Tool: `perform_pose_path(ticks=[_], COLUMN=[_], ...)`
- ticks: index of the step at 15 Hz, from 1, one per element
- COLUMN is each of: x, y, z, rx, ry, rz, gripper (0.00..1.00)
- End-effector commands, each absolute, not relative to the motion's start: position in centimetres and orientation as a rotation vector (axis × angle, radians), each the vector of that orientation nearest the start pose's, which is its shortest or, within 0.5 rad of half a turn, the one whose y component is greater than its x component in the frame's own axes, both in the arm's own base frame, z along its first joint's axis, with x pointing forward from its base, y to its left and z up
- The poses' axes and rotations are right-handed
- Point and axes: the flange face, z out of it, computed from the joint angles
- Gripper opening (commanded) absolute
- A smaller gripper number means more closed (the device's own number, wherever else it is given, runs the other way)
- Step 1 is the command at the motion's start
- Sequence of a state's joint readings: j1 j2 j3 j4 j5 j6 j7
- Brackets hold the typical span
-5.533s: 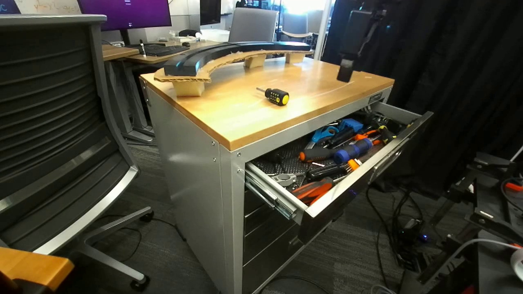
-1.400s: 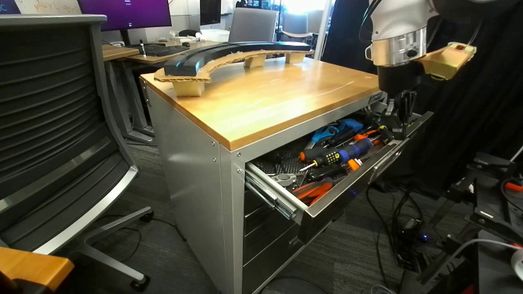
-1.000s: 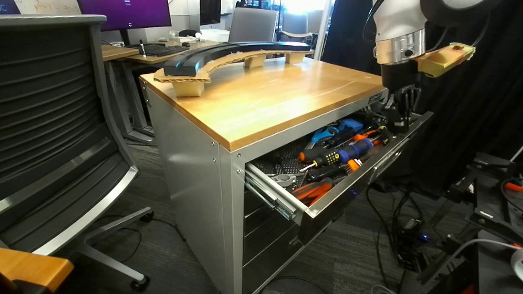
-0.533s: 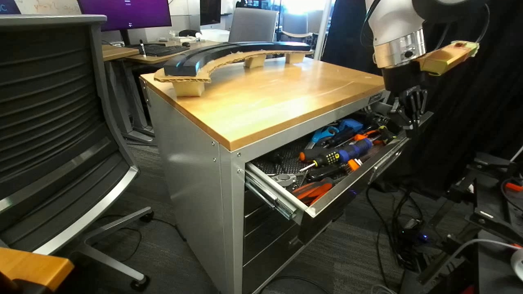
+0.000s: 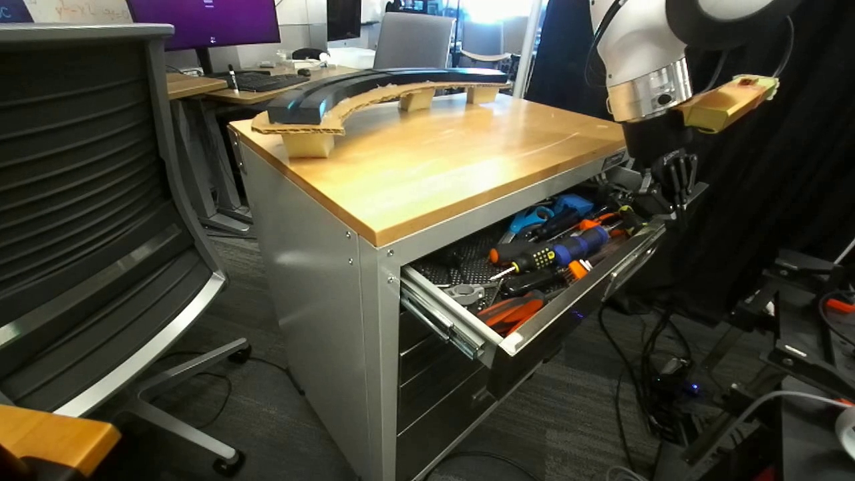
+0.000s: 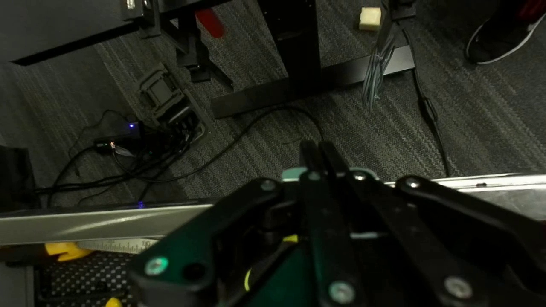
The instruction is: Put the screwdriver in the open drawer and close the drawer
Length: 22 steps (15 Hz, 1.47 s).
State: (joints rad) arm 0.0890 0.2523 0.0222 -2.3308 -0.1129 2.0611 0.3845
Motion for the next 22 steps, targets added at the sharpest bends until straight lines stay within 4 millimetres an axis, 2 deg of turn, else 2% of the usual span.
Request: perform_pose_path(ticks=[1, 5, 15, 22], x=[46.7, 48.0, 52.3, 55.0], y=[5.3, 6.8, 11.4, 15.7], z=[18.9, 18.3, 16.9, 16.2], rx=[-3.252, -3.273, -3.401, -3.523], ry=[0.278, 0.23, -0.028, -0.278], rz=[0.765, 0.638, 0.283, -0.1], gripper=[0.07, 0.07, 0.07, 0.07])
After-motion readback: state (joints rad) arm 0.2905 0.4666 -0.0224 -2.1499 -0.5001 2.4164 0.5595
